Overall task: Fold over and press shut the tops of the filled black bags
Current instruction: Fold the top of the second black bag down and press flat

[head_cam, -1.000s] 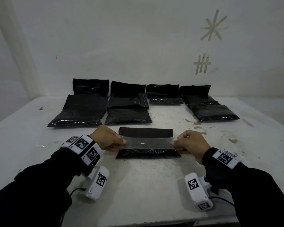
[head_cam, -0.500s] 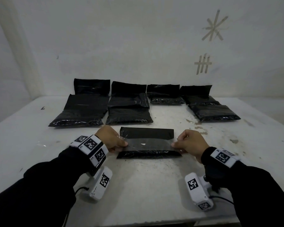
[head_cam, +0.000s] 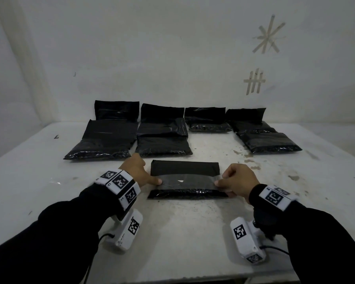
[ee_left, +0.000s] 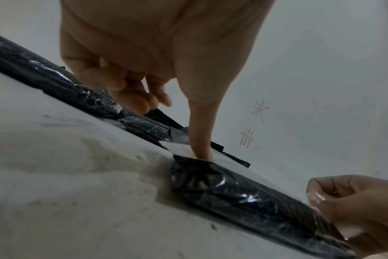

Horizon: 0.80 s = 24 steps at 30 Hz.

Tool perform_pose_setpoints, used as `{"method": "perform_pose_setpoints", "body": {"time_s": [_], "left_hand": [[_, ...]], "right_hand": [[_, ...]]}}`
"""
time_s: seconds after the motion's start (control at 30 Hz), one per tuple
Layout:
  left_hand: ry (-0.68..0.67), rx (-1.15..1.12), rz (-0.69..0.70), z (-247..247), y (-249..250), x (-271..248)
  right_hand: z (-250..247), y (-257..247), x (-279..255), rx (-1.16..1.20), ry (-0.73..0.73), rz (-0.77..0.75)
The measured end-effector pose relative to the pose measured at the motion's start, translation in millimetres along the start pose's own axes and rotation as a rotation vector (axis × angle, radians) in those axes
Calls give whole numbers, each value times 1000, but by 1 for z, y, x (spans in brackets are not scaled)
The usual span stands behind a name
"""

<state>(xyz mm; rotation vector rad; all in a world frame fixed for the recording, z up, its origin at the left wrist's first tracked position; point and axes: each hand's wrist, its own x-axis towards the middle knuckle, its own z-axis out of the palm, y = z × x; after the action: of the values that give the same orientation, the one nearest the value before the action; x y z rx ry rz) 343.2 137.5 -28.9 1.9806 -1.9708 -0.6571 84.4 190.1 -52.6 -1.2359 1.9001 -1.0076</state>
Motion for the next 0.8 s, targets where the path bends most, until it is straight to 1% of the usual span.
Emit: {"method": "perform_pose_setpoints", "body": {"time_s": [0.13, 0.33, 0.4, 0.5, 0.53, 0.63, 0.8], "left_hand": [[-7, 86, 69, 1, 7, -1], [-108, -49, 100, 3, 7, 1], [-112, -67, 105, 4, 6, 0], [-117, -99, 89, 6, 5, 0], [-117, -101, 85, 7, 4, -1], [-111, -99, 77, 9, 4, -1], [-93, -34, 88, 13, 4, -2]], "right_hand": [[-1, 3, 0, 5, -3, 50], [0, 2, 2, 3, 13, 128], [-2, 1, 1, 1, 23, 145], [-6, 1, 0, -274, 77, 56], [-6, -1, -1, -325, 88, 27], [-5, -7, -4, -381, 64, -37], [0, -13, -7, -435, 25, -72]]}}
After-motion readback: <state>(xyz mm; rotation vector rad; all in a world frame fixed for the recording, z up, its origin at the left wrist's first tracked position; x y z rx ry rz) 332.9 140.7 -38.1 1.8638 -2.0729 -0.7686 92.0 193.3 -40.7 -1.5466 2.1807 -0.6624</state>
